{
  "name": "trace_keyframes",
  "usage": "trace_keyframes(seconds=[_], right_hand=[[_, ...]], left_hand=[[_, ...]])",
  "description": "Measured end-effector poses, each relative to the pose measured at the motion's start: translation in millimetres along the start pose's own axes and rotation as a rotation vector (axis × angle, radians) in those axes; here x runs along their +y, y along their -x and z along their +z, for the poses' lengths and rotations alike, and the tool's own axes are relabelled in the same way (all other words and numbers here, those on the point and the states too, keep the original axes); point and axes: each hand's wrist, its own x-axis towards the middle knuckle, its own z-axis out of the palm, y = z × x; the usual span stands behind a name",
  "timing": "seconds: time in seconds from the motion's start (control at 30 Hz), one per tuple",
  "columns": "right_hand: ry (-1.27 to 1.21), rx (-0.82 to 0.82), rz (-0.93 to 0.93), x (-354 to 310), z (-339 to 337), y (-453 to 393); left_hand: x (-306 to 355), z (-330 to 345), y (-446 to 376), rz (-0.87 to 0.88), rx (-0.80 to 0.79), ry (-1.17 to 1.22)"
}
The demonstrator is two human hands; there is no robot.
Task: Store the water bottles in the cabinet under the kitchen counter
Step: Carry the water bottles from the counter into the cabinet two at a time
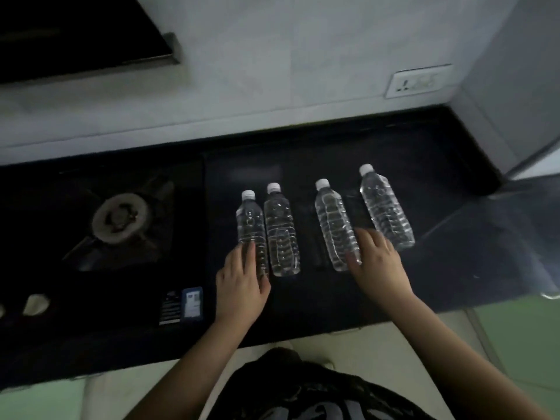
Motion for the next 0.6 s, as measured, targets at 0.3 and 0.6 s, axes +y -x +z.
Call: trace_keyframes(seconds=[0.3, 0.6], right_hand=[[0.041, -0.196, 0.145, -16.9, 41.1, -66.2], [0.019, -0.137, 0.122, -10.5, 51.7, -57.5]], left_hand=[[-1.4, 8.2, -45.7, -0.289, -0.147, 0.304], [-21.6, 5.6, -71.2, -0.225, -0.156, 0.306]])
